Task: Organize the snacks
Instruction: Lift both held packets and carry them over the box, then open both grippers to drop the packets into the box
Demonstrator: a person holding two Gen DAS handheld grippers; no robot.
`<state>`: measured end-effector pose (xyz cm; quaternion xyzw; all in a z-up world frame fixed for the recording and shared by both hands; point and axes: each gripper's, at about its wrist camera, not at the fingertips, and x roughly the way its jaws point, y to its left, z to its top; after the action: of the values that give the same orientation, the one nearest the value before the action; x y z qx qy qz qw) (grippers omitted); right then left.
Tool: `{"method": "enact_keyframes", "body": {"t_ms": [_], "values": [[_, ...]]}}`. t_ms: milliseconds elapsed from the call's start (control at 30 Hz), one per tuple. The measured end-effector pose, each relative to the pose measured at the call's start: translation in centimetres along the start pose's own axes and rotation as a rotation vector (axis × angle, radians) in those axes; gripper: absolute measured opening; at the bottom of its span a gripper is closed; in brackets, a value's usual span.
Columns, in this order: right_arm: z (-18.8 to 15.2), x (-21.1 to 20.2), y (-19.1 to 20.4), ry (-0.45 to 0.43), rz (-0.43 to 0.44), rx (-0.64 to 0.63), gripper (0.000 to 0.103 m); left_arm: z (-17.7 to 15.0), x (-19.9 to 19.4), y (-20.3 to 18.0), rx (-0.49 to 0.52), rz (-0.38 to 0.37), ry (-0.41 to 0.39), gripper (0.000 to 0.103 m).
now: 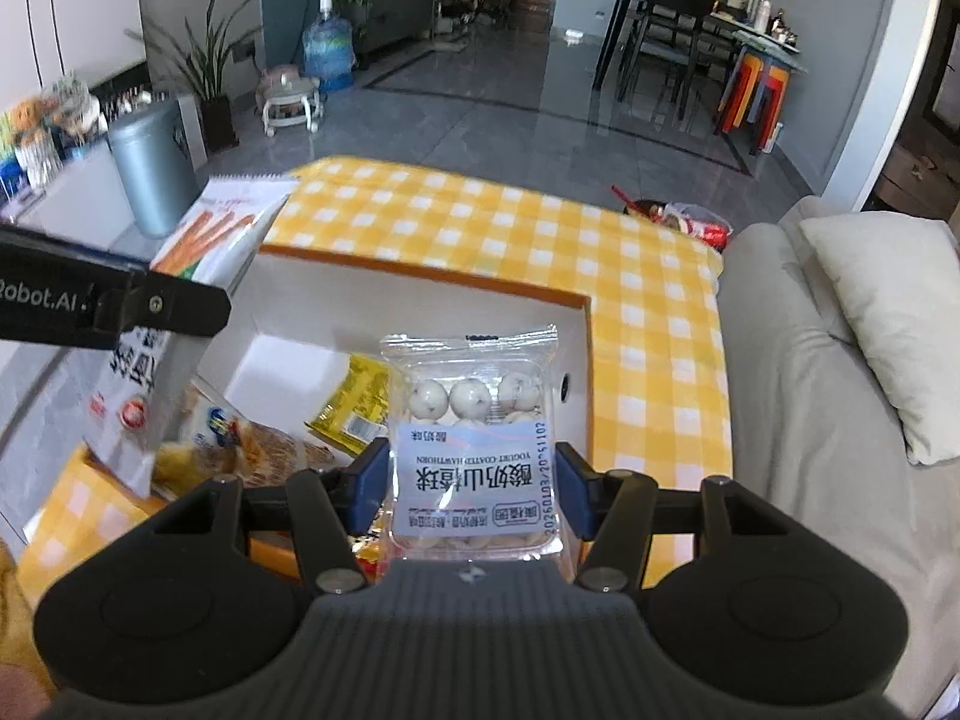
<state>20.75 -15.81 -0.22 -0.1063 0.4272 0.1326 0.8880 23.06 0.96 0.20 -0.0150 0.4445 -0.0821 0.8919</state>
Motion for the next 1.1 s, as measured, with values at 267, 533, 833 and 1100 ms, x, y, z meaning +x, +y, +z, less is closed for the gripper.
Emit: {"method": "enact_keyframes", "body": {"t_ms": [267, 533, 833, 1100], "values": [[-0.2, 5.3, 0.4, 0.081, -0.024, -0.057, 0.055, 0.0, 5.1, 0.1, 0.093, 0.105, 0.109, 0.053], [-0.4, 9.0, 0.5, 0.147, -0.06, -0.097, 0.056, 0.0, 9.0, -0.6, 0.192, 0.176, 0.204, 0.053], [0.1, 10.3, 1.4, 0.156, -0.082, -0.152, 0.058, -0.8, 11.9, -0.5, 0.221, 0.206, 0.293, 0.053], [0.5, 10.2, 1.6, 0.143, -0.086, -0.185, 0.058, -1.1, 11.4, -0.2, 0.217, 0.206, 0.288, 0.057]]}}
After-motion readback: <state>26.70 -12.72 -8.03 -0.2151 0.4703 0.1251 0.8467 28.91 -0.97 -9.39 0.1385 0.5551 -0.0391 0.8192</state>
